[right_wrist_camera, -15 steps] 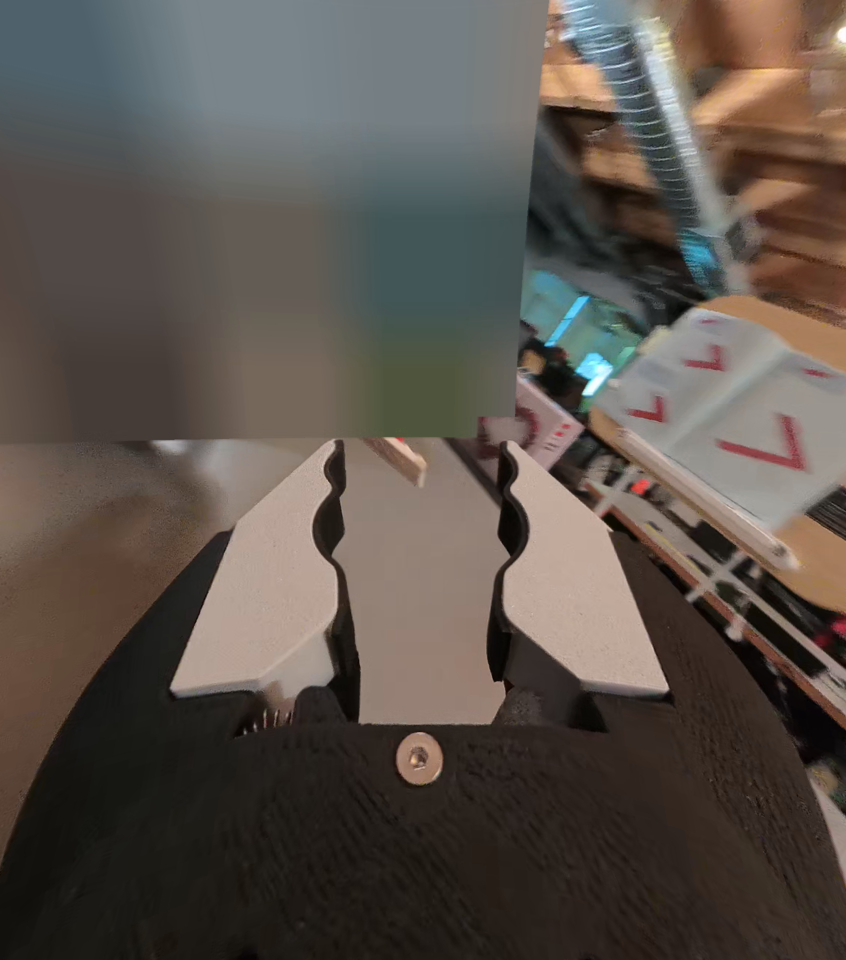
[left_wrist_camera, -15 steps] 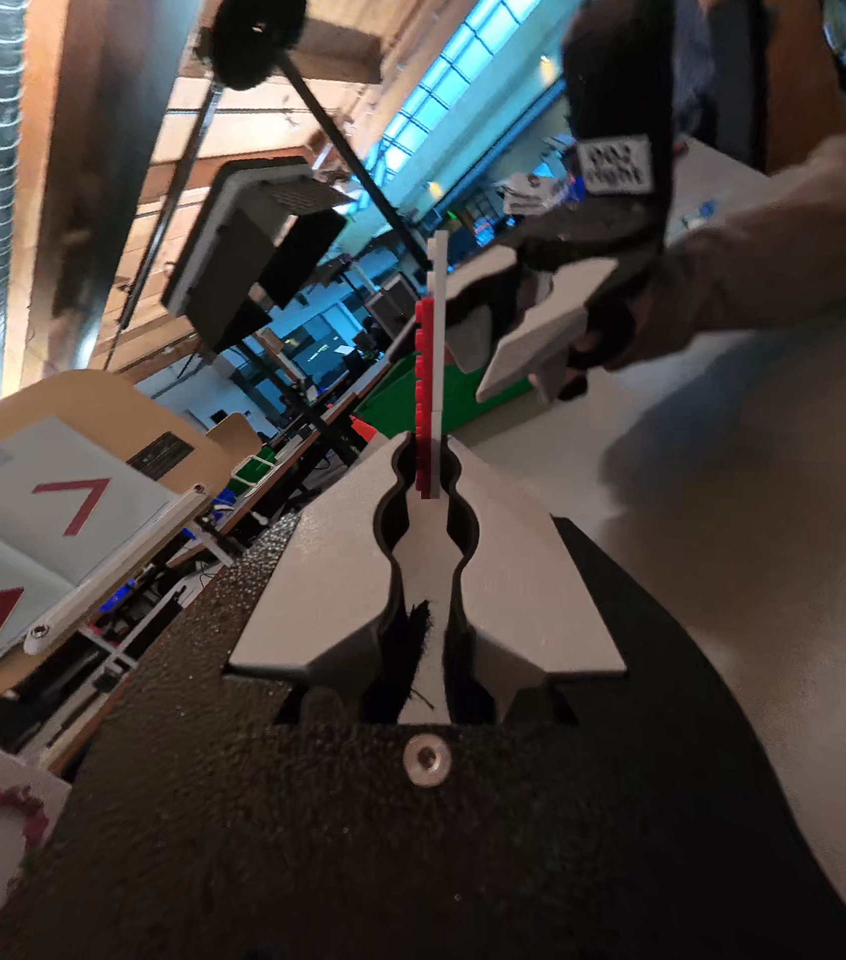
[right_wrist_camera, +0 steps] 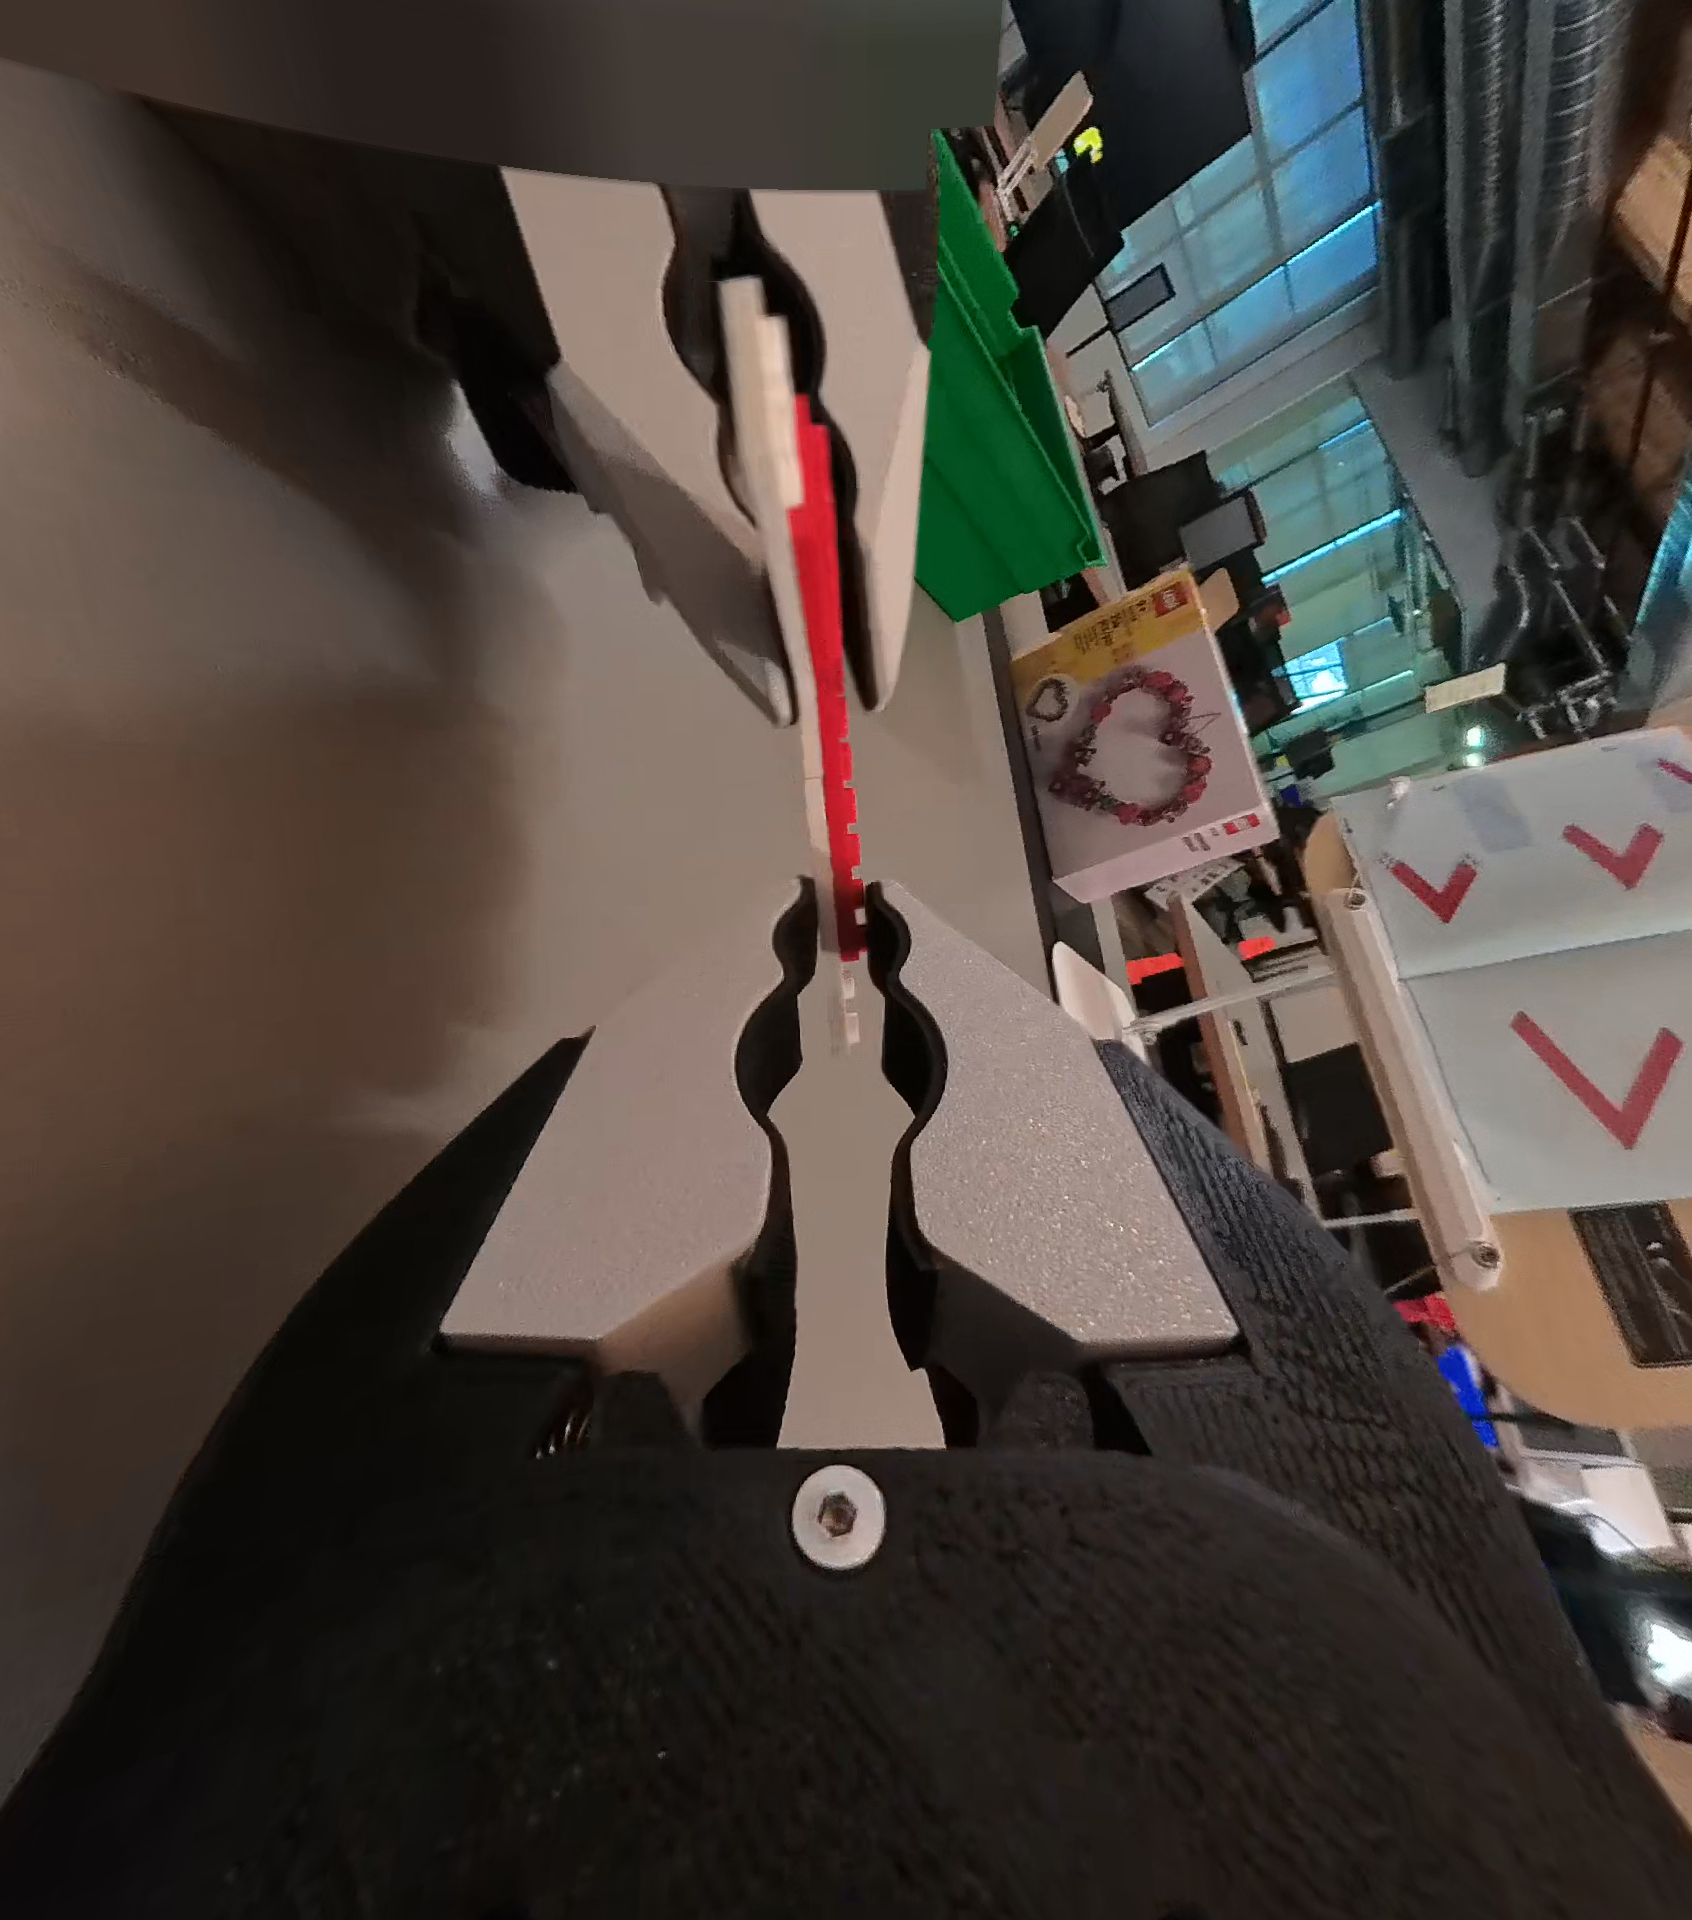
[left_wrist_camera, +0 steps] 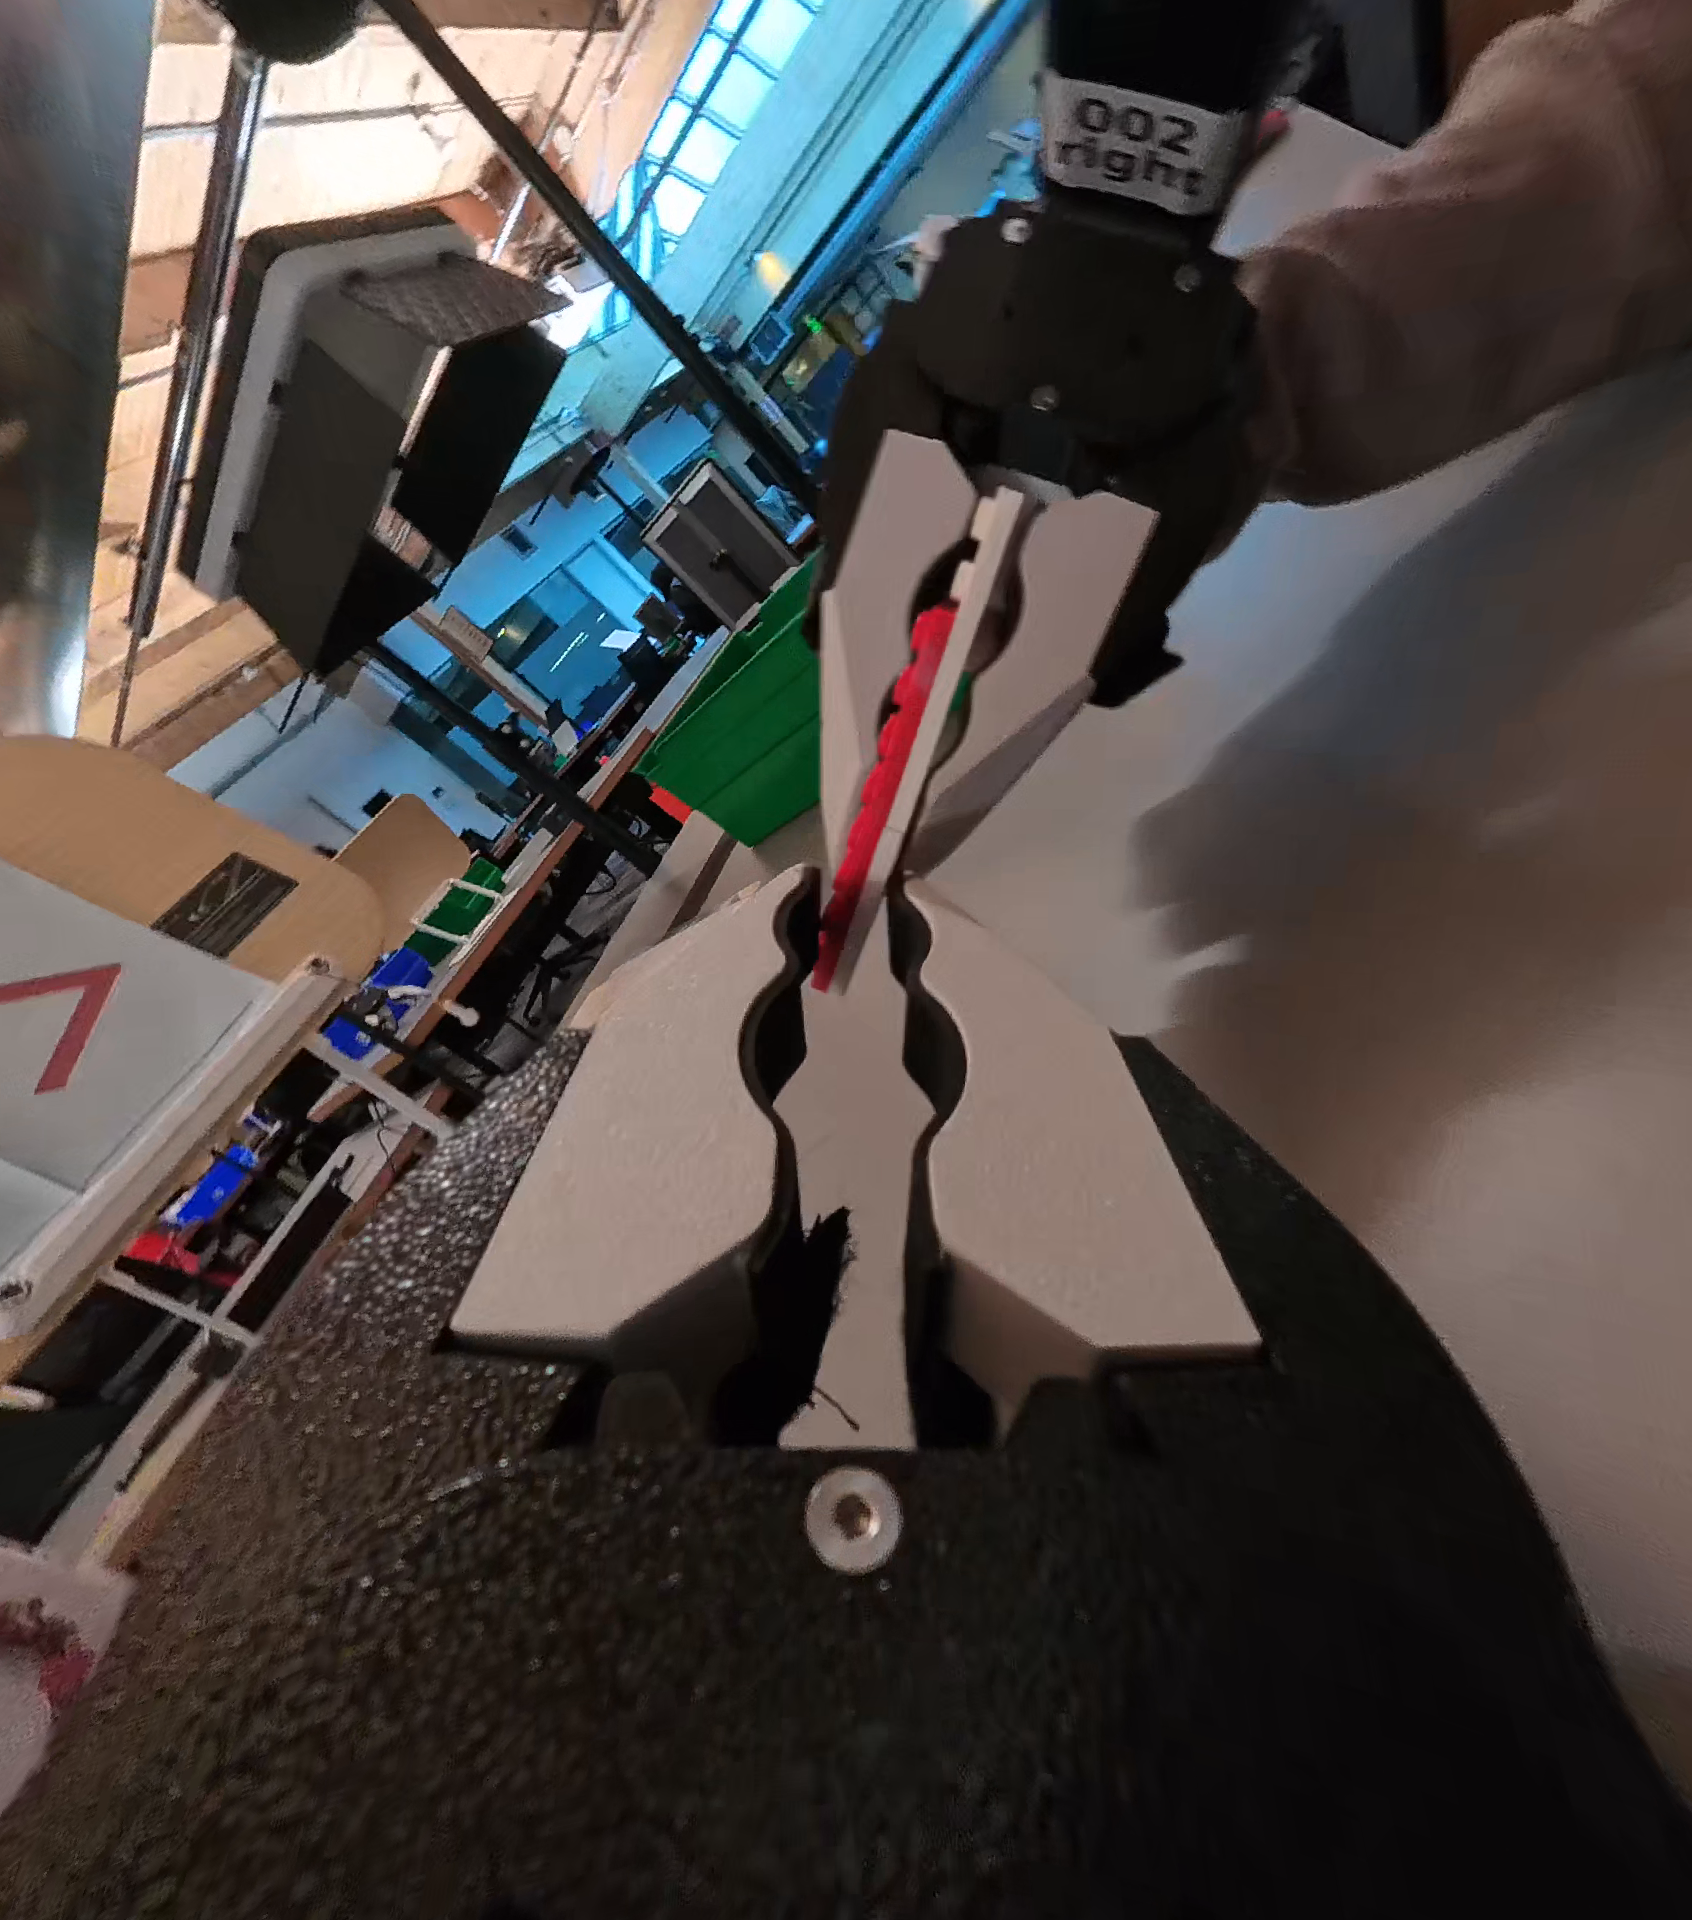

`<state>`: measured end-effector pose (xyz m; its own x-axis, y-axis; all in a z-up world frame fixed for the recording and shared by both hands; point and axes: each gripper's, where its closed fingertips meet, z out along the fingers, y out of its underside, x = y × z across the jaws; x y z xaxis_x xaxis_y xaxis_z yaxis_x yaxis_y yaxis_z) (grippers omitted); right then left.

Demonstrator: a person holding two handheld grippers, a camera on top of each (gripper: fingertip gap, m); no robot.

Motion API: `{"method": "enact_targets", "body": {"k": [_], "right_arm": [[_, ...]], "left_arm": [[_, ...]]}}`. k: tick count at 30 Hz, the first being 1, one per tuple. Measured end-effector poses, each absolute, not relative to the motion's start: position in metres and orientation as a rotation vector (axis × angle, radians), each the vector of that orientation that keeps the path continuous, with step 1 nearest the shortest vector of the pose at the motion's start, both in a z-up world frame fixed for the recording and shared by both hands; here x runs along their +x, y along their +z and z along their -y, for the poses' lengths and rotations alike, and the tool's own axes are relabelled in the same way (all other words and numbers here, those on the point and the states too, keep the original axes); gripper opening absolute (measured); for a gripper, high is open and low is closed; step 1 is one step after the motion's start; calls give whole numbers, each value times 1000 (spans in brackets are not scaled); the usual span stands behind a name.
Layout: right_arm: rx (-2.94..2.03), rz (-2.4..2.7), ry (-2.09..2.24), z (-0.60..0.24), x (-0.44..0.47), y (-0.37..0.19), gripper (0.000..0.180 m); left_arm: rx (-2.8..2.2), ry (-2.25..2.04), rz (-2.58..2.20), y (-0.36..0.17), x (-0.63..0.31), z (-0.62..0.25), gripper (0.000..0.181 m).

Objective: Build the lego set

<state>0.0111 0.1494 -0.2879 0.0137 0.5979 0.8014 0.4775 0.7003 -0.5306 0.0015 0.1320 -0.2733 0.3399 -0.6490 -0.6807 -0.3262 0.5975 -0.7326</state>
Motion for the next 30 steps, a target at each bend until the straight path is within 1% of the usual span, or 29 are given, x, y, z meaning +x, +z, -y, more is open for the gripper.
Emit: {"method": "enact_targets", "body": {"k": [3, 5, 6, 9, 11, 12, 14, 16, 17, 20, 22, 24, 26, 27, 29, 30], "right_arm": [[-864, 1585, 95, -153, 8, -287, 6], [-842, 1523, 39, -160, 8, -280, 6], [-827, 1477, -26, -167, 10, -276, 6], [-812, 1395, -310, -193, 19, -276, 6], [-821, 1418, -461, -205, 24, -288, 6], [-843, 1430, -512, -210, 25, -294, 6], [-878, 1419, -615, -218, 28, -297, 6], [-921, 1377, -725, -226, 31, -291, 7], [-951, 1343, -781, -231, 33, -287, 6], [-975, 1259, -926, -240, 36, -272, 7], [-947, 1228, -967, -239, 30, -265, 6], [-902, 1212, -955, -234, 19, -259, 7], [-846, 1187, -912, -226, 10, -252, 7], [-819, 1175, -899, -224, 8, -249, 6], [-779, 1165, -889, -221, 8, -247, 6], [-763, 1157, -886, -220, 9, -246, 6]], "left_arm": [[-981, -242, -1201, -267, -5, -138, 18], [-999, -215, -1184, -267, -10, -144, 29], [-1033, -214, -1178, -270, -12, -149, 37], [-1160, -232, -1133, -278, -24, -164, 45], [-1245, -305, -1093, -280, -31, -168, 51], [-1311, -368, -1062, -282, -33, -171, 60], [-1429, -500, -978, -284, -35, -177, 85], [-1507, -572, -899, -285, -36, -184, 103], [-1535, -568, -842, -284, -38, -190, 105], [-1632, -467, -643, -289, -50, -211, 99], [-1629, -386, -620, -290, -52, -214, 98], [-1546, -337, -644, -279, -49, -209, 90], [-1440, -442, -676, -263, -40, -196, 80], [-1419, -528, -659, -257, -39, -192, 81], [-1448, -715, -621, -255, -39, -189, 88], [-1464, -827, -599, -255, -39, -188, 87]]}}
